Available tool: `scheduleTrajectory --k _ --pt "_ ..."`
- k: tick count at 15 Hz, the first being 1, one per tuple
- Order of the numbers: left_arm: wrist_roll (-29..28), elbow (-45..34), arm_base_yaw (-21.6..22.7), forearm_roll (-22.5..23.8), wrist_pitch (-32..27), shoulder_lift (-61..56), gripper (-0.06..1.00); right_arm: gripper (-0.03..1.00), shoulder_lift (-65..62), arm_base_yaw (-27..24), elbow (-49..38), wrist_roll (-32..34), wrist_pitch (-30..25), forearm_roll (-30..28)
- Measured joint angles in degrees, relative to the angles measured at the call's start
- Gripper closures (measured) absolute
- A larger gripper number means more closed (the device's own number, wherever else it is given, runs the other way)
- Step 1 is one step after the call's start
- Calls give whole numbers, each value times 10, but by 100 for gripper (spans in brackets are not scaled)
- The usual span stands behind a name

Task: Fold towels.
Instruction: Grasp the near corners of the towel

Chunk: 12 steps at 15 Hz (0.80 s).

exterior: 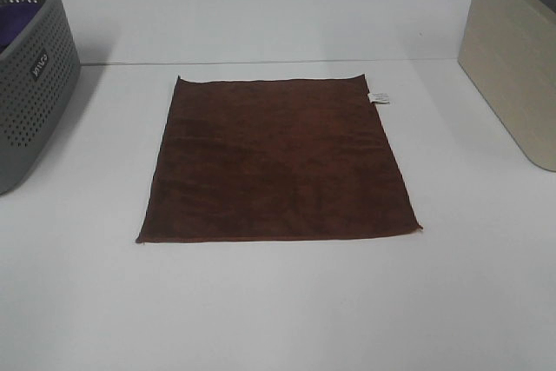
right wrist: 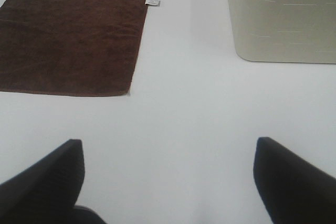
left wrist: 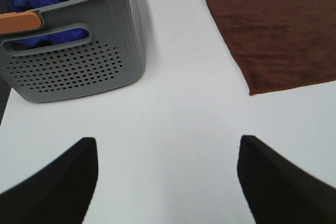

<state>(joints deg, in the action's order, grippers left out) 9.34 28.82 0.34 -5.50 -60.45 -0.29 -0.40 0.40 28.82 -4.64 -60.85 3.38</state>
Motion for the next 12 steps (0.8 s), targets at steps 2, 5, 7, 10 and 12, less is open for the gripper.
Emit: scheduleTrajectory --k 2,5,7,10,12 --pt "0 0 0 0 0 0 23 14 0 0 0 0 0 0" --pt "0 0 0 0 0 0 23 14 0 0 0 0 0 0" --pt "0 0 0 0 0 0 23 14 0 0 0 0 0 0" --pt "0 0 0 0 0 0 23 14 0 0 0 0 0 0" --pt "0 0 0 0 0 0 23 14 0 0 0 0 0 0"
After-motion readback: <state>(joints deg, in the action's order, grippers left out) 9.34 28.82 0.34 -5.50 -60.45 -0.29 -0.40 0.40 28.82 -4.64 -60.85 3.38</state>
